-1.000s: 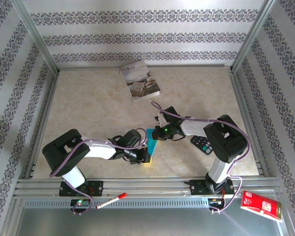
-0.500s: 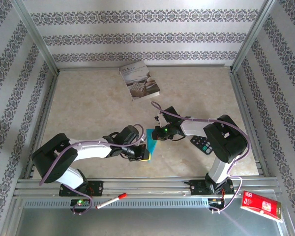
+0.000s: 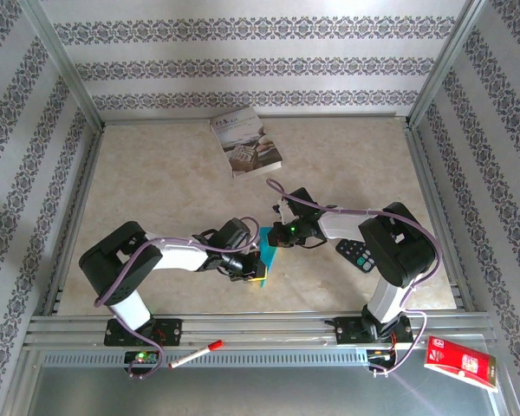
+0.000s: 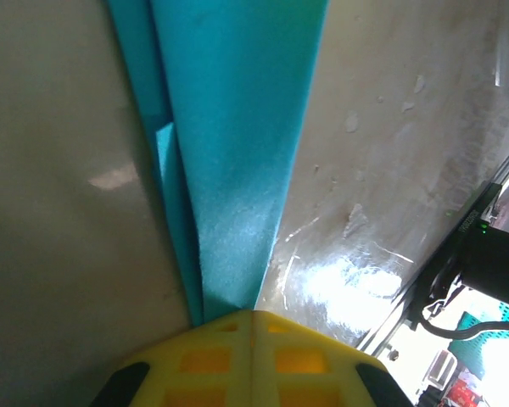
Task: Fold a paper plane with a square sheet of paper (pick it up from the middle)
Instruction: Perform the fifth fold on the wing at the bottom-center of the table.
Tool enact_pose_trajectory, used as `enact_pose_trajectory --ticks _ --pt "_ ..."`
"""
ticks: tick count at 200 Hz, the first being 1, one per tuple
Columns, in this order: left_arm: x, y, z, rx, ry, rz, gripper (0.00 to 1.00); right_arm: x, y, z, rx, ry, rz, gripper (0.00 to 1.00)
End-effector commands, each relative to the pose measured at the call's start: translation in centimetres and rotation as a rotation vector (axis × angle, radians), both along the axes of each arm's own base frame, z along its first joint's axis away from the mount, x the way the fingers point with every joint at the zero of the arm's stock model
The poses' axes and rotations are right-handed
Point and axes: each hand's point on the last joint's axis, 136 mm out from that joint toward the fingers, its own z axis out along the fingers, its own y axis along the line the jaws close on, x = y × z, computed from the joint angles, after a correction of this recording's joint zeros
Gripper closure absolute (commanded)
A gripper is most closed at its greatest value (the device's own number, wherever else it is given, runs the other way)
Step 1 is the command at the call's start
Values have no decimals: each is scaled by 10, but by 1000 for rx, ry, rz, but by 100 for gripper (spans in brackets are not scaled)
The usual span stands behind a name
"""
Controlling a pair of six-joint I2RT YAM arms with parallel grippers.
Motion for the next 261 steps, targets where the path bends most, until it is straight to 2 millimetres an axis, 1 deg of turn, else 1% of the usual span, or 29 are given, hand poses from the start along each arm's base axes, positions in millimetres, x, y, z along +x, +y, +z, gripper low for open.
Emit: enact_pose_trajectory --ticks 1,37,60,81,103,130,155,175,191,212,236,261 --pt "-4 8 -10 16 8 -7 98 -16 -31 -39 -170 78 -46 99" --pt "-14 19 -20 58 31 -14 98 -14 -30 -36 -163 74 -46 98" --pt "-20 29 -29 95 53 -9 100 -10 -25 -28 -141 65 -41 97" --pt "-26 37 -37 133 70 0 100 -5 -16 -10 -90 49 -28 94" --pt "-31 44 -44 165 88 -2 100 0 -3 16 -9 30 -21 91" --pt "-34 50 -48 189 95 -2 100 2 5 45 80 17 -33 90" --pt "-36 52 -51 199 105 -8 100 -4 7 59 134 23 -53 90" --pt "-37 52 -51 200 106 -13 100 -16 1 56 126 36 -77 92" --pt "-37 52 -52 201 105 -16 100 -30 -5 48 111 54 -100 94" --pt "-37 52 -52 204 105 -21 100 -47 -5 38 104 78 -112 95" --pt "-38 53 -54 208 108 -22 100 -58 -1 31 115 95 -124 96" --pt "-38 53 -53 209 106 -27 100 -67 8 24 117 112 -114 96"
